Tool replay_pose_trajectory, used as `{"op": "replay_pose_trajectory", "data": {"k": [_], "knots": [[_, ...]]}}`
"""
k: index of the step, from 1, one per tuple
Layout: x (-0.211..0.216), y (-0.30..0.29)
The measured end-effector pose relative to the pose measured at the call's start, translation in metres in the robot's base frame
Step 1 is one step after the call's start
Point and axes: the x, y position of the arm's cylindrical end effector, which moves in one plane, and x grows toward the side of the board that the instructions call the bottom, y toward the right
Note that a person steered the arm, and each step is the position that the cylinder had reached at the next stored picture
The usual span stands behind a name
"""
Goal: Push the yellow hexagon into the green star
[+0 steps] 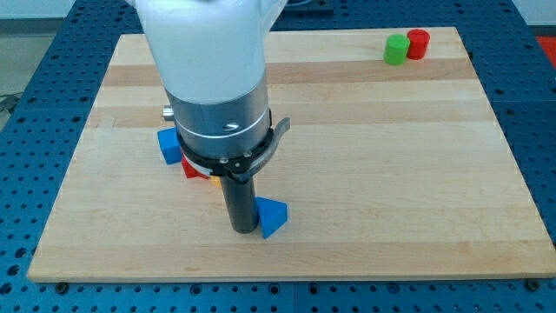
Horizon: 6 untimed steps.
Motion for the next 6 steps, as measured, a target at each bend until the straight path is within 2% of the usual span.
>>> {"op": "replay_pose_trajectory", "data": {"k": [2,3,5,6], "knots": [[0.003,-0.03],[-0.042,-0.034],[-0.074,-0.019],[-0.074,-0.019]]}}
